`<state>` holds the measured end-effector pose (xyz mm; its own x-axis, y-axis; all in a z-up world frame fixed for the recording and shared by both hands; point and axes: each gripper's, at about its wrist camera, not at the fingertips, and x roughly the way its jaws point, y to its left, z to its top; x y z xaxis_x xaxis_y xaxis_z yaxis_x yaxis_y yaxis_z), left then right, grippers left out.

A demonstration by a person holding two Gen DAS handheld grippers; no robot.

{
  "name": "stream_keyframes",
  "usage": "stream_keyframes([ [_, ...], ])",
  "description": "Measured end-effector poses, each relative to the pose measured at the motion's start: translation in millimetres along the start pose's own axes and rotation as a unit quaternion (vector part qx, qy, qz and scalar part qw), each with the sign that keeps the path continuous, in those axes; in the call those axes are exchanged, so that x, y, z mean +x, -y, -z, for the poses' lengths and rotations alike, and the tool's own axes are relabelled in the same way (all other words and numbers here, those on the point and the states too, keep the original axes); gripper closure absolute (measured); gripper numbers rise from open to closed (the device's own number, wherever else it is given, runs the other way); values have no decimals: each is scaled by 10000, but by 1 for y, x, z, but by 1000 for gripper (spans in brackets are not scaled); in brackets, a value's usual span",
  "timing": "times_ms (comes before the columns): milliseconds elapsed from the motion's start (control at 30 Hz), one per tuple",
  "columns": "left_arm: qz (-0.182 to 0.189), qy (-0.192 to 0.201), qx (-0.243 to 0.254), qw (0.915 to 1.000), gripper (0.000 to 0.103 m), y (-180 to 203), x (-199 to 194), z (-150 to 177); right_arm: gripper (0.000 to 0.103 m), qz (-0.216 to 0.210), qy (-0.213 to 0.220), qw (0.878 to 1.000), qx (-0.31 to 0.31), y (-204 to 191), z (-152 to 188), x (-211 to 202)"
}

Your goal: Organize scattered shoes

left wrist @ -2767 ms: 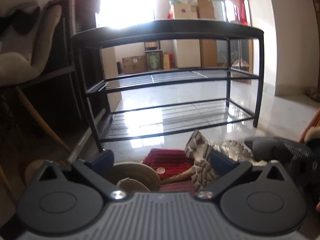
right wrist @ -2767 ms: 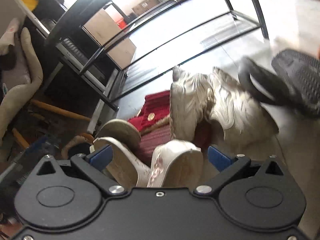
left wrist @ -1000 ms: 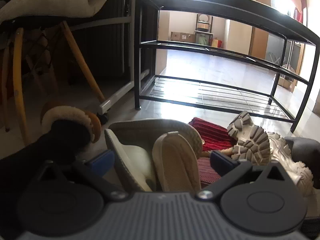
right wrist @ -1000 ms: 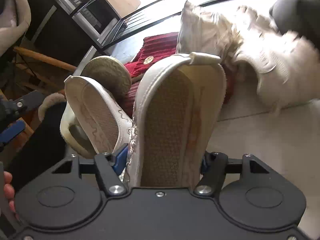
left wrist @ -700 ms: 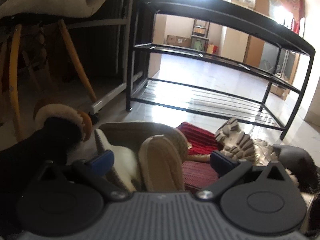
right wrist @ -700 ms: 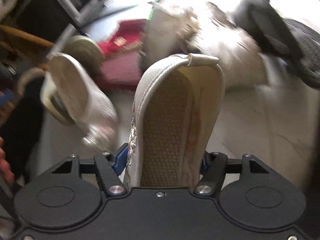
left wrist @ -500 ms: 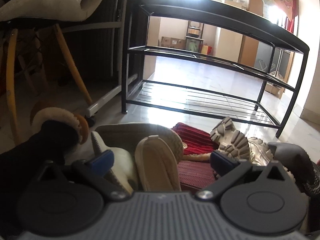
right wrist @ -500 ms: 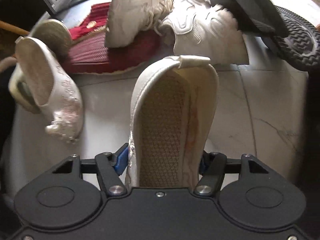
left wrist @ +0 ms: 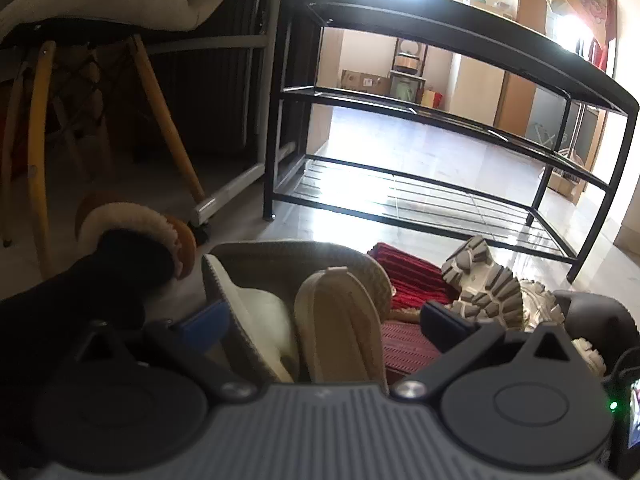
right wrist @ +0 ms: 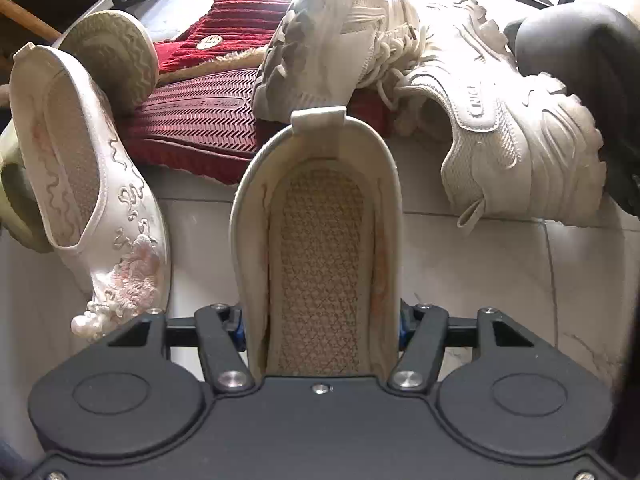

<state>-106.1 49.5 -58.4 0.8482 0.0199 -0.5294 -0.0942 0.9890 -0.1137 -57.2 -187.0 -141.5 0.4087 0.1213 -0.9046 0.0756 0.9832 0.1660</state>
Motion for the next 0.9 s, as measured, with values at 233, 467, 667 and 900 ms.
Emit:
stream_keyframes([
  [233, -40, -124, 12, 9999, 0, 1, 3, 3, 8, -456, 260, 9982, 279, 13, -8, -24],
  [467, -134, -227, 102, 9996, 0, 6, 11, 4, 0, -821, 1987, 9766, 80, 16, 11, -121],
  [667, -219, -279, 282, 9990, 0, 13, 22, 0, 0, -804, 2881, 9542, 47, 17, 23, -158],
  [900, -391, -402, 464, 9973, 0, 18, 39, -2, 0, 598, 4073, 9105, 390, 20, 28, -168],
])
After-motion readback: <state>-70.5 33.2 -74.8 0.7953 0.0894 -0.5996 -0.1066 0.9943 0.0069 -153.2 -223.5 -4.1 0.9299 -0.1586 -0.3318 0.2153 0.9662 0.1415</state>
